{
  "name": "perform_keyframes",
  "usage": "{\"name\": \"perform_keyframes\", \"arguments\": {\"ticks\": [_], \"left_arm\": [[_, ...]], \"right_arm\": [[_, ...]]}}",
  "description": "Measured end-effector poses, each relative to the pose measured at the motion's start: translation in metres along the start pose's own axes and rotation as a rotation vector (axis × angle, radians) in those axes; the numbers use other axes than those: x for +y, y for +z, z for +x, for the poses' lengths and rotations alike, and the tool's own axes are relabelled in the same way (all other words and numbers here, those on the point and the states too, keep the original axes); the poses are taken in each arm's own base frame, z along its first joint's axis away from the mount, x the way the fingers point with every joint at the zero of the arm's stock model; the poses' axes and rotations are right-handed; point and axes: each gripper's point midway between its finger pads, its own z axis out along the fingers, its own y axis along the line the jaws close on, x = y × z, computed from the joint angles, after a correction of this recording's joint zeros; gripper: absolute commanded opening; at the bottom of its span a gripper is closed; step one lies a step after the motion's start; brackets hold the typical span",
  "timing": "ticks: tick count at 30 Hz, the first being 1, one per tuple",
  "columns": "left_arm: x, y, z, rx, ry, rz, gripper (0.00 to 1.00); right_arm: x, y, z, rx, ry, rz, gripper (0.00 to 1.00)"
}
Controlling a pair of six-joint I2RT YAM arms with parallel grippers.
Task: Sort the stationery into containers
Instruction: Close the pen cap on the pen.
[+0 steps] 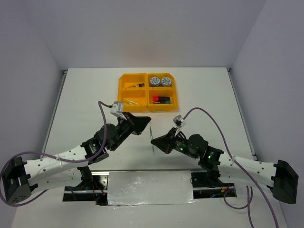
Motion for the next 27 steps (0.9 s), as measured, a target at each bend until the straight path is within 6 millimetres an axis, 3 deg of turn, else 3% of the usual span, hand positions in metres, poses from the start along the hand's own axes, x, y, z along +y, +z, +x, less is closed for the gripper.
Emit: {"name": "perform_keyframes", "arguments": {"ticks": [13,27], "left_arm": [[0.012,-0.003,0.012,0.028,0.02,-0.02,0.0],[0.008,-0.003,0.014,0.04,0.03,0.009,0.0]], "right_arm": [[-0.005,0.002,0.0,0.002,-0.017,0.025,0.0],[-0.006,0.005,-0.005,-0.003,-0.029,0.05,0.0]]}}
